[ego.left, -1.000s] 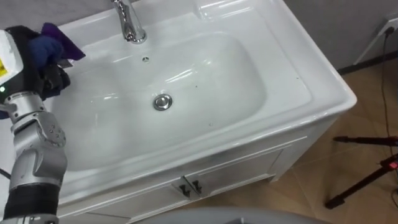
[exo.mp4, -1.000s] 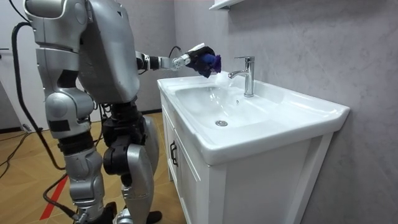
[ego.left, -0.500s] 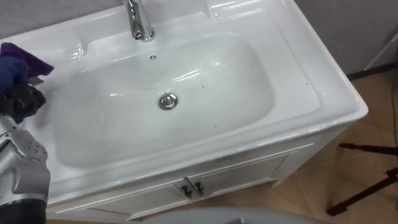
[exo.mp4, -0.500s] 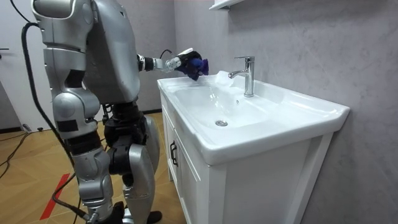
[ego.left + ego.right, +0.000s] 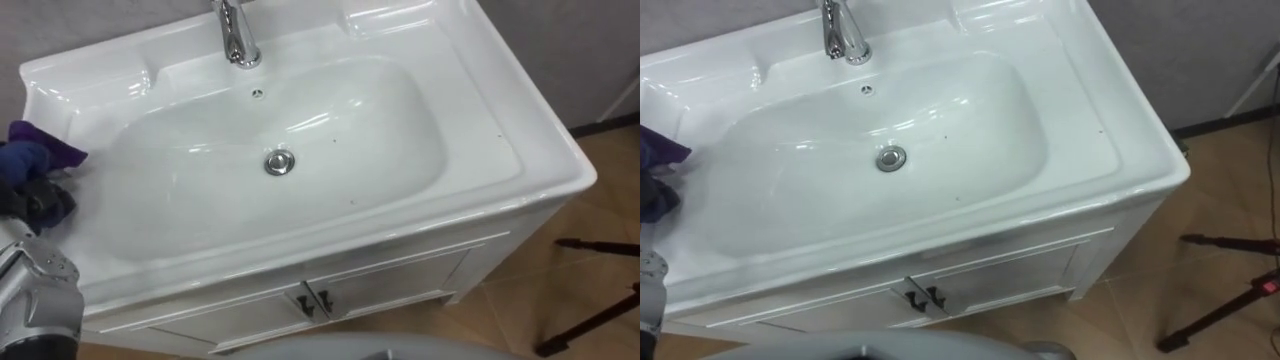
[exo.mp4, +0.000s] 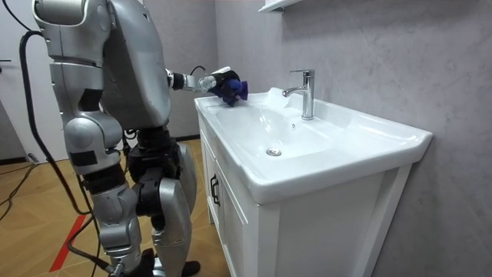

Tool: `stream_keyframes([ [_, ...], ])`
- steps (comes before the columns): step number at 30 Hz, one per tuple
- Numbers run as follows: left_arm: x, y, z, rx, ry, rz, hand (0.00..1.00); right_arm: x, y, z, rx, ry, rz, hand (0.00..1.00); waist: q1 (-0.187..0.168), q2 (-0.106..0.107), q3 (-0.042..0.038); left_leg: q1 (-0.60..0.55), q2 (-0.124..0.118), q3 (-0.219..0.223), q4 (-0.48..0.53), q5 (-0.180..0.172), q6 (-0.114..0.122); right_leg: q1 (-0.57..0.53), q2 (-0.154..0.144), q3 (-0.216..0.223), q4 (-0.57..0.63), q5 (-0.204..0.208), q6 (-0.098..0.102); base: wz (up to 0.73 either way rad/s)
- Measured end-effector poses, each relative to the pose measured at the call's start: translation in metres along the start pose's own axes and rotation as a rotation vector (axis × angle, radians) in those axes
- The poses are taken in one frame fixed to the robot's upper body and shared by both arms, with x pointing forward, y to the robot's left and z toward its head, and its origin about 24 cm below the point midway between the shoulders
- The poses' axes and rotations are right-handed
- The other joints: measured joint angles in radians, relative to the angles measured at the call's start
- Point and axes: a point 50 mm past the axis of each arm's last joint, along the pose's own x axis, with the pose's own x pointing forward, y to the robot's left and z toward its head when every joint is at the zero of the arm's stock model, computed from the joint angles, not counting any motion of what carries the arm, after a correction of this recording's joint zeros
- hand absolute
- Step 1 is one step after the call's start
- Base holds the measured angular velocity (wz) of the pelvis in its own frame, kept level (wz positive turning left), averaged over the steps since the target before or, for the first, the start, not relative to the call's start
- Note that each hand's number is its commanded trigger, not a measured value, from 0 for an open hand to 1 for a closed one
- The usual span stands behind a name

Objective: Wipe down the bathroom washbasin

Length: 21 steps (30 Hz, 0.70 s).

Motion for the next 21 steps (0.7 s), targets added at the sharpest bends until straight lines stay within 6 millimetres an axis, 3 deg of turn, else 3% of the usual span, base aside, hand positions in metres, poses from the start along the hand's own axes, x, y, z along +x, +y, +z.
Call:
stream_keyframes([
  [9, -0.001, -0.002, 0.000, -0.009, 0.005, -0.017, 1.00, 0.000, 0.000, 0.001, 0.000, -0.001, 0.009, 0.00, -0.014, -0.016, 0.0072, 0.000, -0.001, 0.000, 0.010, 0.000, 0.000, -0.002, -0.002, 0.000, -0.001, -0.002, 0.001, 0.00],
  [17, 0.000, -0.002, 0.001, -0.012, 0.003, -0.028, 1.00, 0.000, 0.002, -0.008, 0.012, 0.023, 0.015, 0.00, -0.014, -0.017, 0.0056, -0.003, 0.000, 0.001, 0.009, -0.001, 0.000, -0.013, 0.000, 0.005, 0.004, -0.004, 0.001, 0.00],
  [18, 0.000, -0.002, 0.001, -0.012, 0.003, -0.028, 0.65, 0.000, 0.002, -0.008, 0.017, 0.024, 0.016, 0.00, -0.015, -0.017, 0.0056, -0.004, 0.000, 0.002, 0.009, -0.001, 0.000, -0.013, 0.000, 0.006, 0.004, -0.004, 0.001, 0.00],
  [19, 0.000, -0.002, 0.001, -0.011, 0.003, -0.028, 0.41, 0.000, 0.002, -0.008, 0.029, 0.025, 0.019, 0.00, -0.014, -0.017, 0.0057, -0.004, -0.001, 0.002, 0.009, -0.001, 0.000, -0.013, 0.000, 0.009, 0.003, -0.004, 0.001, 0.00],
  [20, 0.000, -0.002, 0.001, -0.011, 0.003, -0.028, 0.00, 0.000, 0.002, -0.008, 0.032, 0.025, 0.019, 0.00, -0.014, -0.018, 0.0056, -0.004, -0.001, 0.002, 0.009, -0.001, 0.000, -0.012, 0.000, 0.010, 0.003, -0.004, 0.001, 0.00],
  [21, 0.000, -0.002, 0.001, -0.011, 0.003, -0.028, 0.00, 0.000, 0.002, -0.008, 0.035, 0.026, 0.020, 0.00, -0.014, -0.018, 0.0059, -0.004, -0.001, 0.002, 0.009, -0.001, 0.000, -0.012, 0.000, 0.011, 0.002, -0.004, 0.001, 0.00],
])
